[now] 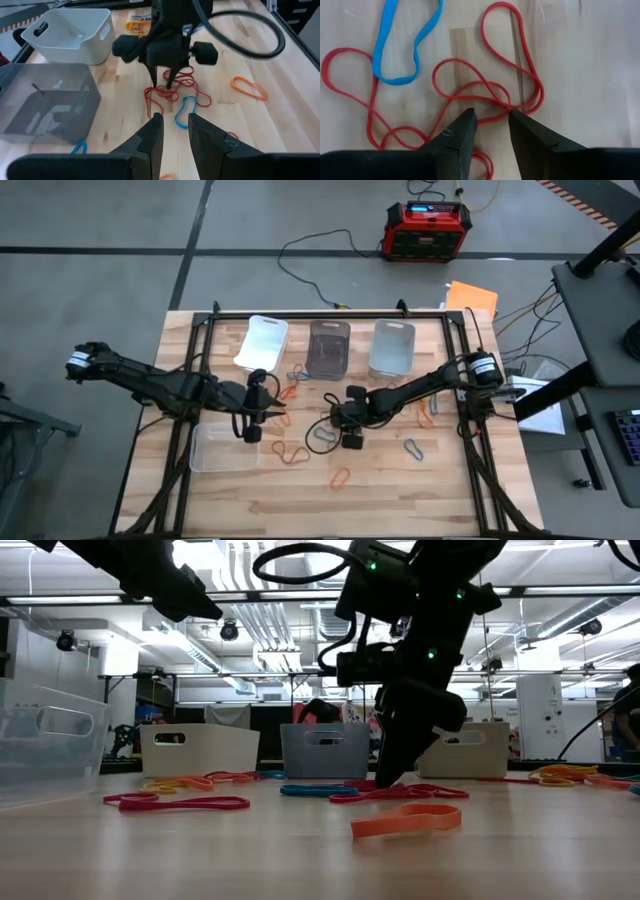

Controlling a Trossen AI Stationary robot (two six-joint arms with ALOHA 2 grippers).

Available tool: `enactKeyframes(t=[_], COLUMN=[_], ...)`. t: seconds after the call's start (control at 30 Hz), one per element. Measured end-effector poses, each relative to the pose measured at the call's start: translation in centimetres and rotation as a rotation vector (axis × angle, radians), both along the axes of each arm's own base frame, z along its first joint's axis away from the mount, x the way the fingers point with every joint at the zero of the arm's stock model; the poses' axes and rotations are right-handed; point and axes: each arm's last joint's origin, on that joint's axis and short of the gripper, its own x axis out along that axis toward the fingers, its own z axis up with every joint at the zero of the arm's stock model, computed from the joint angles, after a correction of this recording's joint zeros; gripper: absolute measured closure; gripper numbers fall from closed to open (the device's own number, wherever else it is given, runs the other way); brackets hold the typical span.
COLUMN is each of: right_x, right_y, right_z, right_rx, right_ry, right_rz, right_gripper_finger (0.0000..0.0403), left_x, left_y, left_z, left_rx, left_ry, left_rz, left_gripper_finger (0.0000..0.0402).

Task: Sort rubber bands into baskets
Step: Put the red rubber band into the black bin

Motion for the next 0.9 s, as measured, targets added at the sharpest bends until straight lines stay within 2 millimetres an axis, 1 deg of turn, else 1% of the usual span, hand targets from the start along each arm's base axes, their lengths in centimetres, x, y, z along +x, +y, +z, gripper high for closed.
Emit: enactKeyframes(t=[0.1, 0.3, 0.33, 0.5, 0.77, 0.9], right_x=[0.0, 0.0, 0.0, -0.1, -0.3, -0.3], right_y=[0.0, 0.0, 0.0, 0.0, 0.2, 0.3], right_z=[-0.2, -0.1, -0.1, 0.2, 1.7, 2.5], right_rx=[-0.001, -0.007, -0.01, -0.012, -0.016, -0.031], right_ry=[0.003, 0.001, 0.002, -0.001, -0.037, -0.055], right_rz=[0.001, 0.019, 0.023, 0.026, 0.048, 0.091], right_gripper_finger=[0.0317, 0.0382, 0.0387, 0.0392, 0.0393, 0.0394], left_x=[0.0, 0.0, 0.0, 0.1, 0.2, 0.3], left_y=[0.0, 0.0, 0.0, 0.1, 0.0, 0.1], left_z=[0.0, -0.3, -0.4, -0.5, -0.4, -0.4], left_rx=[0.004, 0.006, 0.005, -0.001, -0.013, -0.006], left_ry=[0.002, 0.009, 0.011, 0.009, -0.008, -0.019], left_rz=[-0.001, -0.001, 0.0, 0.033, 0.038, 0.05], left_gripper_finger=[0.0326, 0.0326, 0.0326, 0.0326, 0.0326, 0.0326])
